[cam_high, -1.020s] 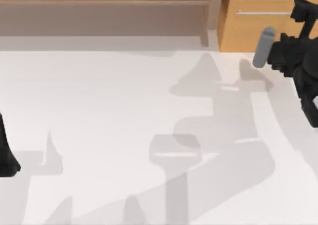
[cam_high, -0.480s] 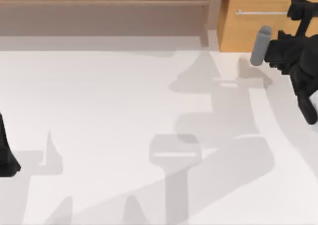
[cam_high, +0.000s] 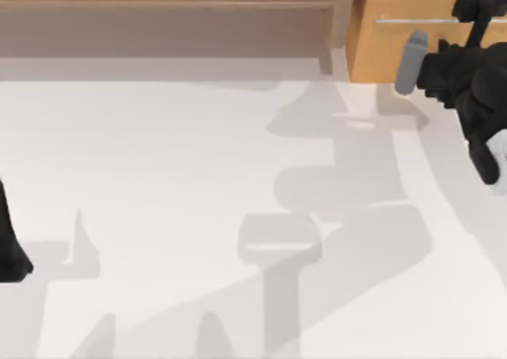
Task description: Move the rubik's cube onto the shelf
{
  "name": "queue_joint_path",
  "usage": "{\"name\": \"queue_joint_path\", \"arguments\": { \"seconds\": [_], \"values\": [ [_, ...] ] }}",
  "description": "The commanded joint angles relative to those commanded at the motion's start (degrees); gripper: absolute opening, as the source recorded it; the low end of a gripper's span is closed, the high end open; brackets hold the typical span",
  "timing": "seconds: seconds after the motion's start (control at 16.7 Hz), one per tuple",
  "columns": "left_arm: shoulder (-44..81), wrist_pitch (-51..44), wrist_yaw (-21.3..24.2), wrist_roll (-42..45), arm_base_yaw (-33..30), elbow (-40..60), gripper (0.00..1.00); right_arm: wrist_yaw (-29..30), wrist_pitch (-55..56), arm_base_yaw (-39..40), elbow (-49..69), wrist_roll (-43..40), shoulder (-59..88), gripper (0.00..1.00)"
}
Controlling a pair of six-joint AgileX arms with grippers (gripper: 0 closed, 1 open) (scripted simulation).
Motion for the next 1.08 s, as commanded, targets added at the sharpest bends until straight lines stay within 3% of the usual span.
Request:
{"name": "queue_joint_path", "arguments": {
  "seconds": [0.78,1.08],
  "values": [
    [0.0,0.0,0.0,0.0,0.0,0.0,1.0,0.0,0.0,0.0,0.0,0.0,0.0,0.02],
    [0.0,0.0,0.0,0.0,0.0,0.0,1.0,0.0,0.0,0.0,0.0,0.0,0.0,0.0]
  ]
}}
